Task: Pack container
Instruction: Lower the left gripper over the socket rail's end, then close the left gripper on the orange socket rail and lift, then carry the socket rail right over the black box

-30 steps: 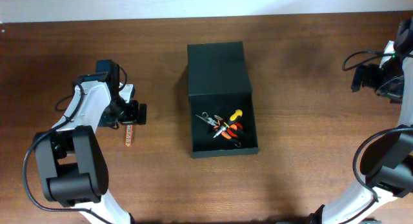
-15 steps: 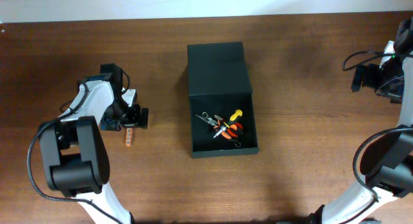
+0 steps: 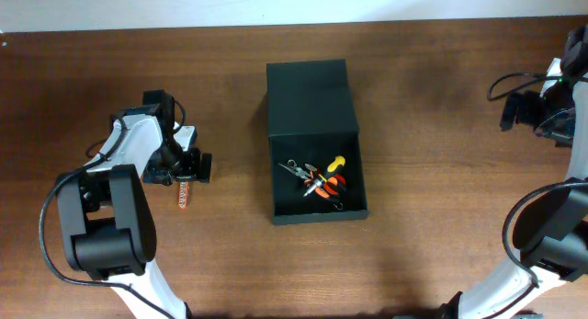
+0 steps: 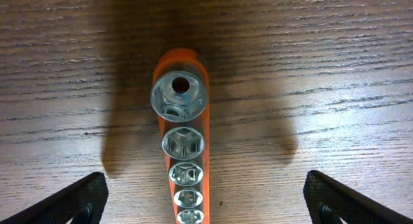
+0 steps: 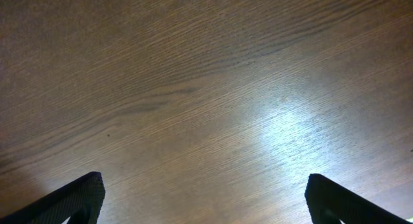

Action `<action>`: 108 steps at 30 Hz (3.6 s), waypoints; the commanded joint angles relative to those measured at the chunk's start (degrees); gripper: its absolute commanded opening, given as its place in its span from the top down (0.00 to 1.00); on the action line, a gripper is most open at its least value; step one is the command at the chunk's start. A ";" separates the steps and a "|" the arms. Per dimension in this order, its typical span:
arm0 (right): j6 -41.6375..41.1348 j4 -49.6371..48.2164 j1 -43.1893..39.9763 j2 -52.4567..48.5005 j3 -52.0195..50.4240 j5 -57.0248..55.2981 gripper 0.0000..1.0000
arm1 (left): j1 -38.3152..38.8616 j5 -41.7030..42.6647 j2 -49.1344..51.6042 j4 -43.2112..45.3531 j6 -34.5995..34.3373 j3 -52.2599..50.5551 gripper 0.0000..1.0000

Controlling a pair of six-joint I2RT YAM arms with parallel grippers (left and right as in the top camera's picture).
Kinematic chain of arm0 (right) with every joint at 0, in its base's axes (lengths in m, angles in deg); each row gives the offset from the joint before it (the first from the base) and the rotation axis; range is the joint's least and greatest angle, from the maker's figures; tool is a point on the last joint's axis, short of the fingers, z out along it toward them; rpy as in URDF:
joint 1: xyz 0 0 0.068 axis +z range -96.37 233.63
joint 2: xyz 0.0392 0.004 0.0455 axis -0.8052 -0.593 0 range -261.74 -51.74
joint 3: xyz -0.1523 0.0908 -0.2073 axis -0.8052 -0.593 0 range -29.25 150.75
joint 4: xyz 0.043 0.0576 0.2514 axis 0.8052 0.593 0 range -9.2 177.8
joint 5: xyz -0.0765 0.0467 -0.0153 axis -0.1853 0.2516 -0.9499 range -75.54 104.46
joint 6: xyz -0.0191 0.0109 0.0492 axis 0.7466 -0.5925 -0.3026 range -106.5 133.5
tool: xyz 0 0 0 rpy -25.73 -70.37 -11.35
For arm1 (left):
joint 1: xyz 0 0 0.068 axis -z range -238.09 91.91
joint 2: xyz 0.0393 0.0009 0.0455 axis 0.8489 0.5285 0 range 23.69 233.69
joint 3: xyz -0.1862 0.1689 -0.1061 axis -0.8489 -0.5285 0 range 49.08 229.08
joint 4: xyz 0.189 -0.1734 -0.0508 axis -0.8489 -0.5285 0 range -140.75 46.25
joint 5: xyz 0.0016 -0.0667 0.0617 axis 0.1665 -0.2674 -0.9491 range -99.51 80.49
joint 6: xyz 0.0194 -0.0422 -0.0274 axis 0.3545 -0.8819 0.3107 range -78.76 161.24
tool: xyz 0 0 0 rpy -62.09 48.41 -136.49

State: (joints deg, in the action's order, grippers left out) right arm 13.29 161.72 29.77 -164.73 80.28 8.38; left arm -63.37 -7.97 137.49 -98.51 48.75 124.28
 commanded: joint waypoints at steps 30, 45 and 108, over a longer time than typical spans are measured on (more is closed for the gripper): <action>-0.52 0.00 -0.17 1.05 -0.22 0.09 0.01 | -3.89 -1.60 0.66 0.52 -3.39 -0.50 0.01; -0.52 0.00 -0.17 1.05 -0.22 0.09 0.01 | -2.62 -1.90 0.66 1.38 -3.63 -2.84 0.01; -0.52 -0.02 -0.17 1.05 -0.22 0.09 0.01 | 2.56 1.29 0.61 -19.56 -3.32 29.22 0.98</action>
State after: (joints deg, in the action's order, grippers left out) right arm 13.27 161.72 29.77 -164.73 80.28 8.35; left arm -64.07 -7.73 138.15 -115.71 42.65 146.70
